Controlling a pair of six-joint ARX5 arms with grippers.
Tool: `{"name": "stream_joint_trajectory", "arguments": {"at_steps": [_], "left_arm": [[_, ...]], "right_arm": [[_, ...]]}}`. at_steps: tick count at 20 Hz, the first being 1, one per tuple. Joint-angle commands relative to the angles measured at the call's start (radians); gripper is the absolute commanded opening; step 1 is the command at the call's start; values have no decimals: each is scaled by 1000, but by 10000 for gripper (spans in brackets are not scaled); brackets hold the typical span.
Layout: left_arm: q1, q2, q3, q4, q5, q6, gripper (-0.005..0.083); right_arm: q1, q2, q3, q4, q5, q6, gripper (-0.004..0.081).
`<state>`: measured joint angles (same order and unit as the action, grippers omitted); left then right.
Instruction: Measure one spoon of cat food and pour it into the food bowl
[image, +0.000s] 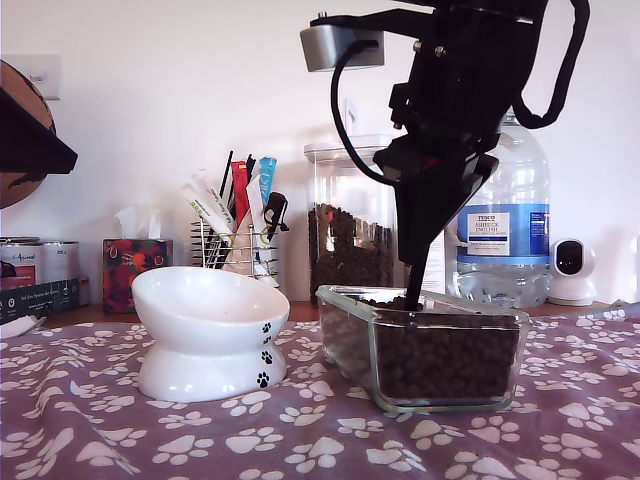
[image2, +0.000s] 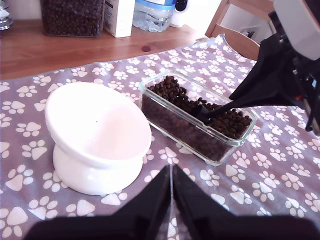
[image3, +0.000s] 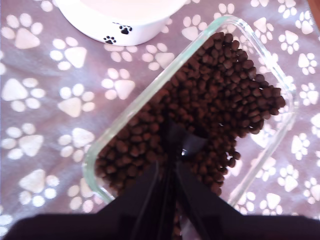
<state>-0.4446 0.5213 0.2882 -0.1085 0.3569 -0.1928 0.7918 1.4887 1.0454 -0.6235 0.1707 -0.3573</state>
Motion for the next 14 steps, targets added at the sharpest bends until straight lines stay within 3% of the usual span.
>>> {"name": "stream_joint_trajectory", "arguments": {"at_steps": [1,14], "left_arm": [[-1,2,0,4,1,-2,-19],[-1,2,0,3,1,-2,-19]], "right_arm": [[17,65,-73,-69,-83,21,-12],[16,152,-77,-50,-91,21,-12]]}}
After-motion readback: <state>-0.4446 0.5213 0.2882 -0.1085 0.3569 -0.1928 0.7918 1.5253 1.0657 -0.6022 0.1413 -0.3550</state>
